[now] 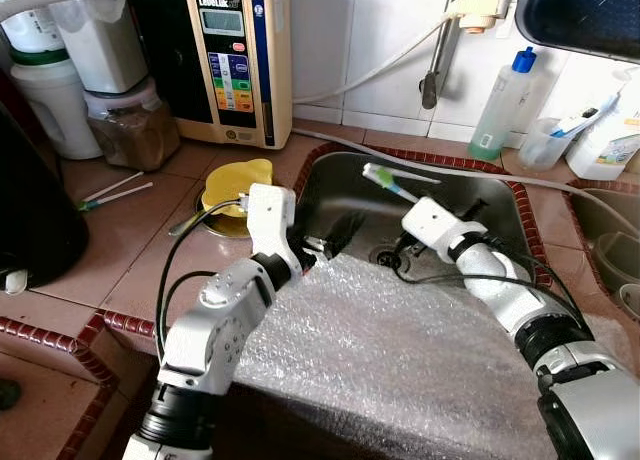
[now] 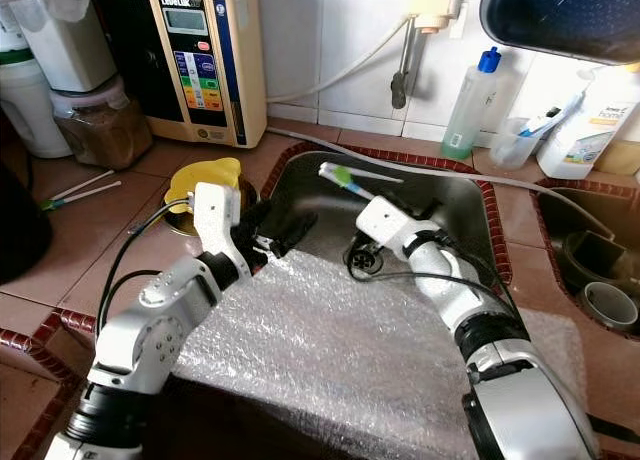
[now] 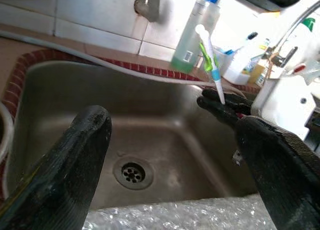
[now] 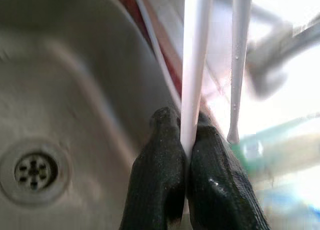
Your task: Kitchen organization
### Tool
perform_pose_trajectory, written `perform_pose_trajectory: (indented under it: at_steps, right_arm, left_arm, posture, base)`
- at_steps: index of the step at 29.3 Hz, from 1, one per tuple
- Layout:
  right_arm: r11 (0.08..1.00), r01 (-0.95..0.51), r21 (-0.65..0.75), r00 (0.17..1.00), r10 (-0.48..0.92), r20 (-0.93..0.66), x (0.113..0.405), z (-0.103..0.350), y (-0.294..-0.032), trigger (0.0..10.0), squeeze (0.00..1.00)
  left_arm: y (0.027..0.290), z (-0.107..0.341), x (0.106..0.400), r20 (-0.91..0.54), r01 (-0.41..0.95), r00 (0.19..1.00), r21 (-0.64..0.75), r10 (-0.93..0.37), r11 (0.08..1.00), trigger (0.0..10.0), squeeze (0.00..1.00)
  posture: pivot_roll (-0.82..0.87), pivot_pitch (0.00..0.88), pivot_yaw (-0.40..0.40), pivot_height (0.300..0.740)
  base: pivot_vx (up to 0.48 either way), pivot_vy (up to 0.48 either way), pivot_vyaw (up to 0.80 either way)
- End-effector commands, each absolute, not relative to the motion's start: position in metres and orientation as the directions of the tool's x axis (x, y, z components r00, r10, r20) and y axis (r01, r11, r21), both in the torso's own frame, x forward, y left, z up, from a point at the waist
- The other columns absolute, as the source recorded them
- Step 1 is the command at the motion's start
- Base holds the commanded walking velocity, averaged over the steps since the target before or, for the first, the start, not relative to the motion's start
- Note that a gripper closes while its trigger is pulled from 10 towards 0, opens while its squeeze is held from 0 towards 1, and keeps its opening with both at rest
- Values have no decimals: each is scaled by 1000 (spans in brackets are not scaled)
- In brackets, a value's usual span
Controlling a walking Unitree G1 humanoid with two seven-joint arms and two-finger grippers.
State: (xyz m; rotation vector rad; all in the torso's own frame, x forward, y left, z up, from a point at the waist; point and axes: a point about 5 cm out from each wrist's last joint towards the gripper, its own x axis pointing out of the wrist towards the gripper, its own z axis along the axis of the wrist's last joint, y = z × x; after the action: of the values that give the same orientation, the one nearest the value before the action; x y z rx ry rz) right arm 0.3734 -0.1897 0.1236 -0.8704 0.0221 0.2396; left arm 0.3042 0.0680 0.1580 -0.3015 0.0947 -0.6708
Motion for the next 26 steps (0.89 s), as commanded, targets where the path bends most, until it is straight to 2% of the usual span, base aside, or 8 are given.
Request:
perform_pose_trajectory:
  at_steps: [1,5,8,9,11,16,17,26]
  right_arm:
    - [674,-222,-705,975,145,-169,374,120,-202,0,0]
    - [724,-219,-654,975,133,-178,372,117,-206,1059,0]
    - [751,-262,-606,960,137,-246,369,107,-205,5882,0]
    - [758,-267,-595,957,135,-257,368,105,-205,5882,0]
    - [759,-286,-585,948,136,-287,366,100,-205,10000,0]
    - [769,-323,-552,929,144,-341,362,90,-203,10000,0]
    - [781,-322,-535,929,151,-338,362,90,-203,10000,1000]
    - [786,-360,-502,903,160,-398,358,81,-201,10000,1000]
  left_arm:
    - [66,158,304,13,604,779,-281,-627,746,10000,1000]
    - [66,157,304,15,605,781,-268,-625,750,10000,1000]
    - [65,157,303,13,608,779,-261,-627,750,10000,1000]
    - [65,157,303,12,608,779,-259,-627,750,10000,1000]
    - [64,157,303,14,611,777,-255,-629,749,10000,1000]
    - [63,157,302,15,618,773,-242,-634,748,10000,1000]
    - [63,157,302,14,618,773,-242,-634,748,10000,1000]
    - [60,155,300,5,623,768,-236,-640,746,10000,1000]
  posture:
    - [36,0,24,740]
    - [40,0,24,740]
    - [42,0,23,740]
    - [42,0,23,740]
    - [44,0,21,740]
    - [45,0,20,740]
    - [46,0,20,740]
    - [43,0,19,740]
  base:
    - [0,0,0]
    - [0,0,0]
    - [0,0,0]
    - [0,0,0]
    - [0,0,0]
    - [0,0,0]
    - [0,0,0]
    - [0,0,0]
